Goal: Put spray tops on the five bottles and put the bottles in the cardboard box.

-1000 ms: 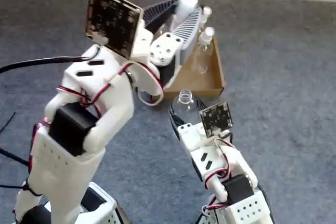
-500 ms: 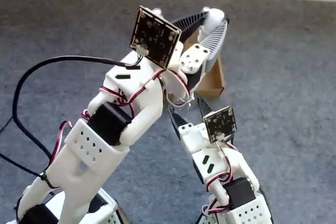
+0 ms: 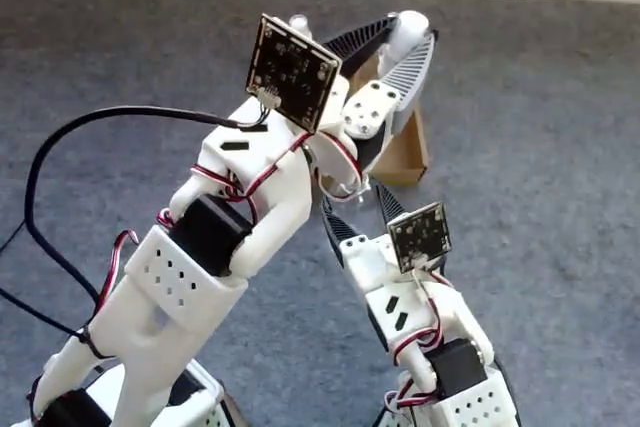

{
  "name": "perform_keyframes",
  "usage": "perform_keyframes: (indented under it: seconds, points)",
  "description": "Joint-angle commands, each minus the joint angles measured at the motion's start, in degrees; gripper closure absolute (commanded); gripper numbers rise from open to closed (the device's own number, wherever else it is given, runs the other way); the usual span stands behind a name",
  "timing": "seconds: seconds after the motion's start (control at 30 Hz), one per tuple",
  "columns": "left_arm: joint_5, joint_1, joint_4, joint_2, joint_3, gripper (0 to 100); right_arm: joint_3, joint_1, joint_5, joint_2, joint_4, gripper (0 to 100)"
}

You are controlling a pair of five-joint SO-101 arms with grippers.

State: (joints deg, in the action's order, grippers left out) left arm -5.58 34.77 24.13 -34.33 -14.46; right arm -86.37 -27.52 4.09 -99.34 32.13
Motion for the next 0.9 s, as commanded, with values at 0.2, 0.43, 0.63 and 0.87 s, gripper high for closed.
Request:
perform_keyframes:
  seconds: [0.2, 0.43, 0.63, 0.87]
  points:
    - [-0.53, 1.63, -0.79, -1.45, -5.93, 98, 0.4, -0.31, -0.53, -0.84, -1.36, 99.5]
    - [-0.26, 0.66, 3.96, -11.38, -15.69, 98, 0.4, -0.04, -0.53, -0.84, -1.45, 99.5]
    - [-0.26, -4.62, 9.76, -20.79, -25.1, 97, 0.4, -0.13, -0.62, -0.84, -1.54, 99.5]
    - [-0.26, -4.53, 15.21, -21.49, -28.0, 91, 0.4, -0.22, -0.62, -0.84, -1.54, 99.5]
